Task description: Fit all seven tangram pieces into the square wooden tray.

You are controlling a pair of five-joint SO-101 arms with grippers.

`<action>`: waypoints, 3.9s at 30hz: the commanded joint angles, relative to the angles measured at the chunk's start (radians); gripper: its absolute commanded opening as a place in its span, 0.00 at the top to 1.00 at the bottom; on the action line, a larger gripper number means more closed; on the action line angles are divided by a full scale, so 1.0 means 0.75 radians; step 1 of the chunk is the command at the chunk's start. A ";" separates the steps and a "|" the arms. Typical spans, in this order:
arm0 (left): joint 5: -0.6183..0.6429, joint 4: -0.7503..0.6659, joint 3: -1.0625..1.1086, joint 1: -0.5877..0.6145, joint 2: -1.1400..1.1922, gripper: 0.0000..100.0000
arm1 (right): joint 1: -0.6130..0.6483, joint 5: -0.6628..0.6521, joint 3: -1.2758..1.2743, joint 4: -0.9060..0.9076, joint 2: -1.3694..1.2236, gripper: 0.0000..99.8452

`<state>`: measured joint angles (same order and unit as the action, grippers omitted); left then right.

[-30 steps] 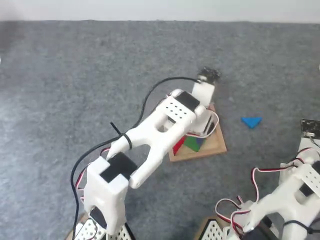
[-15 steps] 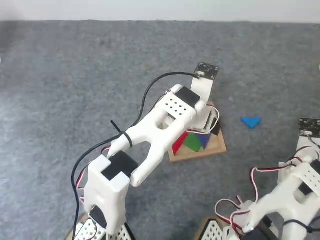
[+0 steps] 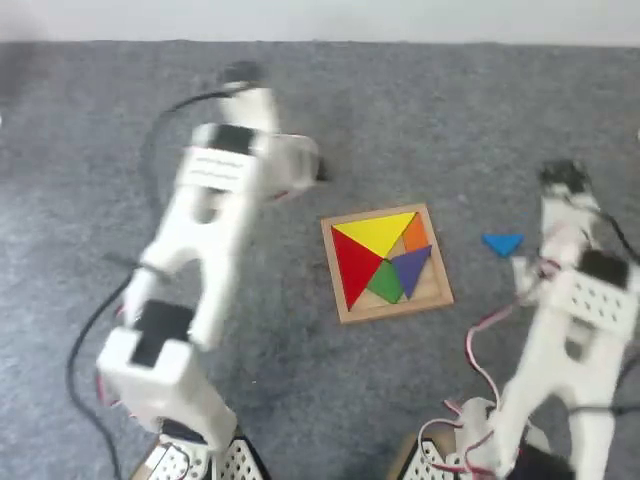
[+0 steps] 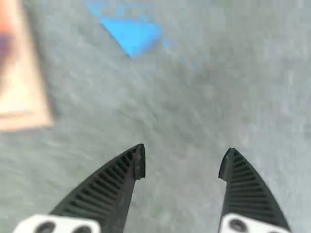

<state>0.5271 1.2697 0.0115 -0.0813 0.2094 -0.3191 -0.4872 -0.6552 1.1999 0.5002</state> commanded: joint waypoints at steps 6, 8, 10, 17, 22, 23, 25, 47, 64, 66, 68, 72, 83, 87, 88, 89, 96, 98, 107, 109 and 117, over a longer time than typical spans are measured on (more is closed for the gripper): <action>0.029 -0.471 0.797 0.153 -0.536 0.68 | 0.500 0.724 0.520 0.097 -0.490 0.73; 0.029 -0.581 0.924 0.100 -0.620 0.68 | 0.588 0.996 0.559 0.101 -0.570 0.73; 0.029 -0.683 1.020 0.039 -0.673 0.68 | 0.678 1.191 0.579 0.140 -0.617 0.73; 0.025 -0.749 1.081 -0.006 -0.698 0.68 | 0.920 1.260 0.567 0.220 -0.652 0.73; -0.018 -0.747 1.071 0.006 -0.698 0.68 | 1.036 1.162 0.518 0.267 -0.670 0.73; -0.018 -0.745 1.069 0.008 -0.696 0.68 | 1.044 1.135 0.505 0.267 -0.680 0.73; -0.020 -0.745 1.069 0.012 -0.696 0.68 | 1.040 1.117 0.471 0.267 -0.705 0.73; -0.020 -0.696 1.061 0.002 -0.704 0.68 | 0.805 0.935 0.438 0.144 -0.936 0.73; -0.020 -0.691 1.061 -0.047 -0.696 0.68 | 0.568 0.700 0.628 0.157 -0.918 0.73; -0.020 -0.691 1.061 -0.045 -0.696 0.68 | 0.566 0.673 0.632 0.144 -0.918 0.73; -0.020 -0.691 1.061 -0.045 -0.696 0.68 | 0.564 0.667 0.644 0.144 -0.918 0.73; -0.020 -0.689 1.061 -0.045 -0.696 0.68 | 0.553 0.677 0.716 0.144 -0.918 0.73; -0.020 -0.689 1.061 -0.047 -0.694 0.68 | 0.635 0.986 0.882 -0.007 -1.042 0.73; -0.020 -0.689 1.061 -0.047 -0.694 0.68 | 0.693 1.062 0.990 0.044 -1.192 0.73; -0.020 -0.689 1.061 -0.047 -0.694 0.68 | 0.693 1.076 1.025 0.060 -1.224 0.73; -0.020 -0.689 1.061 -0.047 -0.694 0.68 | 0.693 1.086 1.058 0.073 -1.253 0.73; -0.020 -0.689 1.061 -0.047 -0.694 0.68 | 0.703 1.080 1.135 0.132 -1.347 0.73; -0.020 -0.691 1.061 -0.047 -0.694 0.68 | 0.723 1.078 1.135 0.175 -1.345 0.73; -0.020 -0.694 1.061 -0.047 -0.694 0.68 | 0.819 1.004 1.135 0.304 -1.312 0.73; -0.020 -0.694 1.061 -0.047 -0.694 0.68 | 0.813 1.002 1.135 0.304 -1.312 0.73; -0.023 -0.696 1.061 -0.047 -0.694 0.68 | 0.823 0.941 1.137 0.345 -1.239 0.73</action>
<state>0.5224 0.7449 0.8247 -0.1105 -0.2723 0.2869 0.2570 0.1534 1.4408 -0.5125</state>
